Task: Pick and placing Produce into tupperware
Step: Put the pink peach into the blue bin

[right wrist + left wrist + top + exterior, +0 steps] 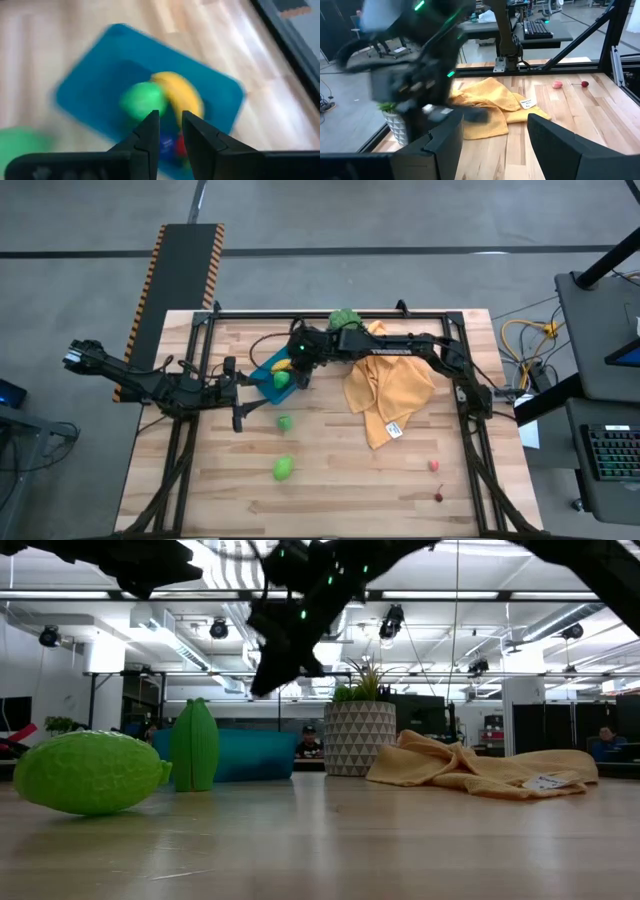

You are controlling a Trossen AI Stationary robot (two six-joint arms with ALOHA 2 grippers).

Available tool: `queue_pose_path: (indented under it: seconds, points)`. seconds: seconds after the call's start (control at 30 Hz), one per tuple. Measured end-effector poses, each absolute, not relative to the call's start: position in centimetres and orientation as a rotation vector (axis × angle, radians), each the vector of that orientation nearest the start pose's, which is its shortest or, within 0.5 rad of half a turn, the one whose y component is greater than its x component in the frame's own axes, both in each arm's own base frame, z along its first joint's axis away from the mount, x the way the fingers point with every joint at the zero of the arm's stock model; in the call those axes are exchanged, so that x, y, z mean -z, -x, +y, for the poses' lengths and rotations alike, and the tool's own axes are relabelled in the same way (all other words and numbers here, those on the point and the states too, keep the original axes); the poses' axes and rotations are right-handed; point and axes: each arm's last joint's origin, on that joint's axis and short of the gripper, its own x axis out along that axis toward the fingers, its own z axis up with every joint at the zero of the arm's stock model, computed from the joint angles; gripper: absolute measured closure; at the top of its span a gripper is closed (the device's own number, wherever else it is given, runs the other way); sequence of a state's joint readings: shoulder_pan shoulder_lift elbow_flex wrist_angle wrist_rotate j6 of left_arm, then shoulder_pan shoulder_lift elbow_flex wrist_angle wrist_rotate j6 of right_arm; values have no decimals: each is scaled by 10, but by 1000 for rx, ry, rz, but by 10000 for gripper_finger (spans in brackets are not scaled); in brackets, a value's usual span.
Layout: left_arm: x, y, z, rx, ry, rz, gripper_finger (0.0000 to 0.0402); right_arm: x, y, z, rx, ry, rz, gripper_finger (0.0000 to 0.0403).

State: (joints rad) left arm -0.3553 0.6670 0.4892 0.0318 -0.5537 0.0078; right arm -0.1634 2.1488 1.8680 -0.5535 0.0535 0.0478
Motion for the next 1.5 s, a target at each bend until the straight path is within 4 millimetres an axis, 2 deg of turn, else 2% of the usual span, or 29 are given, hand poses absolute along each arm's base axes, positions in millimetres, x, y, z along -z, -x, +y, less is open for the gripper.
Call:
queue_pose_path:
  seconds: [0.17, 0.3, 0.53, 0.67, 0.8, 0.97, 1.1, 1.17, 1.37, 1.5]
  points:
    - [-268, -151, -40, -197, -91, 146, 196, -281, -462, -29, 116, -23, 774, 335]
    - [-269, -150, -39, -195, -127, 140, 196, -315, -438, 11, 72, 79, 732, 332]
    - [-273, -148, -39, -191, -194, 120, 196, -353, -374, 58, -6, 184, 703, 339]
    - [-274, -148, -38, -191, -219, 115, 196, -360, -330, 84, -123, 288, 676, 344]
    - [-274, -147, -38, -191, -219, 113, 196, -359, -284, 100, -191, 258, 654, 344]
    - [-275, -147, -38, -192, -218, 111, 196, -348, -235, 108, -220, 146, 589, 346]
    - [-275, -147, -38, -192, -216, 111, 196, -324, -203, 104, -198, 32, 614, 346]
    - [-274, -147, -38, -192, -210, 111, 196, -306, -191, 101, -173, -35, 656, 346]
    - [-273, -150, -39, -192, -214, 123, 196, -246, -170, 92, -63, -243, 774, 346]
    - [-272, -152, -40, -191, -214, 123, 196, -227, -171, 93, -17, -320, 754, 341]
